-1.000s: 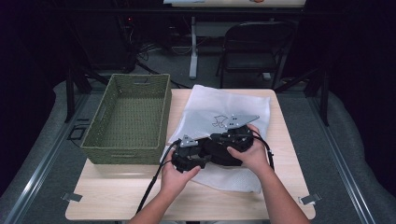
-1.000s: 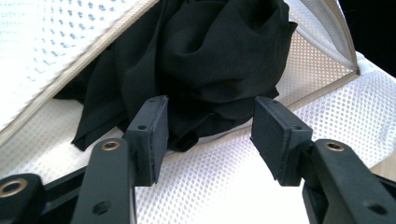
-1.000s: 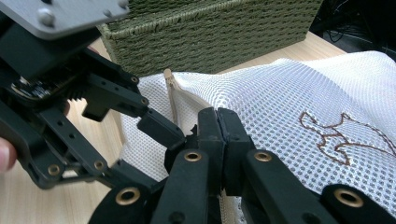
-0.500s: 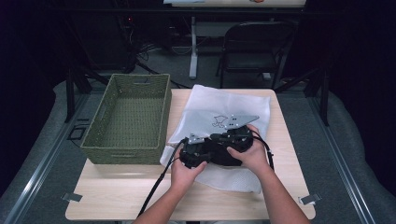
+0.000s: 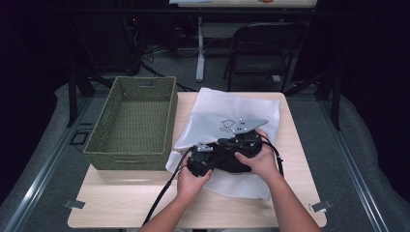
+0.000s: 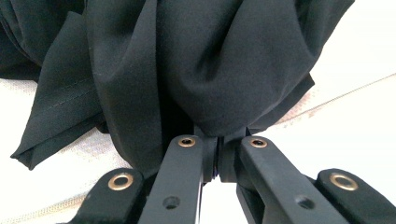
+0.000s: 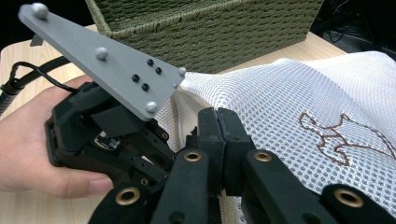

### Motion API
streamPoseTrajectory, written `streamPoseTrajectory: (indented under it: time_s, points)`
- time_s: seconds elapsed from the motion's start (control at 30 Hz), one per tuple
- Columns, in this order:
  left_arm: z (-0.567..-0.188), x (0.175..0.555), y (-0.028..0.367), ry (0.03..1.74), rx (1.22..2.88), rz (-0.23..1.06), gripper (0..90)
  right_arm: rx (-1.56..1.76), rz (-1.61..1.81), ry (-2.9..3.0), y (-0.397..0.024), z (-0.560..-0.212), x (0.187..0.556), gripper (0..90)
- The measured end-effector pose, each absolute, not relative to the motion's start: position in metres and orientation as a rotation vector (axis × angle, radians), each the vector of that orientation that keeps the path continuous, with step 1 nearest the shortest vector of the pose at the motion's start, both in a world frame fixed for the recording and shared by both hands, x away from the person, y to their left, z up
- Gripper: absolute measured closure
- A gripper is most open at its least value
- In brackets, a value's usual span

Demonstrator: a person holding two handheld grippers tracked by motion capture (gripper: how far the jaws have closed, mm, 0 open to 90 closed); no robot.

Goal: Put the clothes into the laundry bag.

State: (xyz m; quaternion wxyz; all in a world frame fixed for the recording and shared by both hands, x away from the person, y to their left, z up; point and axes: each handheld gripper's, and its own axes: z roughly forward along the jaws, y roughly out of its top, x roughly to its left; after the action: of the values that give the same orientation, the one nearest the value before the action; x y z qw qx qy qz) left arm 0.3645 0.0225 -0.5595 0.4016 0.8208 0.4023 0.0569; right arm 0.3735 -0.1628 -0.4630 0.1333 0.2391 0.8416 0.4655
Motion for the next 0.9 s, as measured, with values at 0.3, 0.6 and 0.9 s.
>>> streamPoseTrajectory:
  time_s: [0.3, 0.6, 0.9]
  points:
    - [-0.564, 0.385, 0.022, 1.099, 2.016, 0.191, 89.5, 0.684, 1.352, 2.441, -0.163, -0.461, 0.372, 89.4]
    - [-0.56, 0.4, 0.024, 1.133, 1.985, 0.256, 89.5, 0.684, 1.358, 2.443, -0.164, -0.46, 0.371, 89.4]
    - [-0.558, 0.407, 0.028, 1.162, 1.922, 0.275, 89.2, 0.679, 1.35, 2.451, -0.162, -0.461, 0.372, 89.4]
